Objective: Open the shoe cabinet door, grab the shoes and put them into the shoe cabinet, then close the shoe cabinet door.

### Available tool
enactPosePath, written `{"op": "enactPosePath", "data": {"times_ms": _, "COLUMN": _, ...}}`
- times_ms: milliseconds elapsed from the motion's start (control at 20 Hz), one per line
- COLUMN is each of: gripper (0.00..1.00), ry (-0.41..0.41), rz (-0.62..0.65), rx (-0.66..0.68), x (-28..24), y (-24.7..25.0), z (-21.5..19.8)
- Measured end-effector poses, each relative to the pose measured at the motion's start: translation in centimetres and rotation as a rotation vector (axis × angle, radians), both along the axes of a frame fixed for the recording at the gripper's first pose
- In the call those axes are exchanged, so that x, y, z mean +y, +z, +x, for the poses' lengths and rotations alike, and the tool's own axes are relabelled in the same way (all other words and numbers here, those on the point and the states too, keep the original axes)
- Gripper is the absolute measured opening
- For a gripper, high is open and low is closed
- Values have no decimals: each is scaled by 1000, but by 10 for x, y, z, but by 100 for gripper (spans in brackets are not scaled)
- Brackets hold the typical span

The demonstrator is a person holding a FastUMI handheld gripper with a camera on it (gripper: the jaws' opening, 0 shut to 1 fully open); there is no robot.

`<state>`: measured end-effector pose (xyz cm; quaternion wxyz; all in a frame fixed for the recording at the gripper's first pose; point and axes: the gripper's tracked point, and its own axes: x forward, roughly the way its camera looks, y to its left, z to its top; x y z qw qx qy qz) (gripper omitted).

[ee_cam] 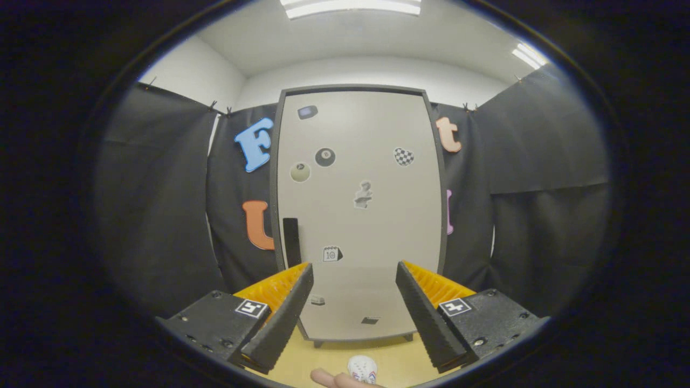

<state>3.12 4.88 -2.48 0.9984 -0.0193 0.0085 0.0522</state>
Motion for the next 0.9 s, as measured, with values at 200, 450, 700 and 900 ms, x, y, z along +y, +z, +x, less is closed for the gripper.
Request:
{"op": "enactPosePath", "data": {"times_ms": 200, "gripper": 100, "ry": 61, "rz": -2, "rx": 2, "x": 26, "y": -4, "z": 33}}
{"op": "enactPosePath", "data": {"times_ms": 450, "gripper": 100, "ry": 100, "rz": -10, "rx": 38, "x": 64, "y": -18, "z": 75}}
{"op": "enactPosePath", "data": {"times_ms": 700, "gripper": 100, "ry": 176, "rz": 32, "rx": 74, "x": 105, "y": -28, "z": 108}}
{"op": "enactPosePath", "data": {"times_ms": 900, "gripper": 100, "ry": 137, "rz": -8, "rx": 110, "x": 115, "y": -38, "z": 142}}
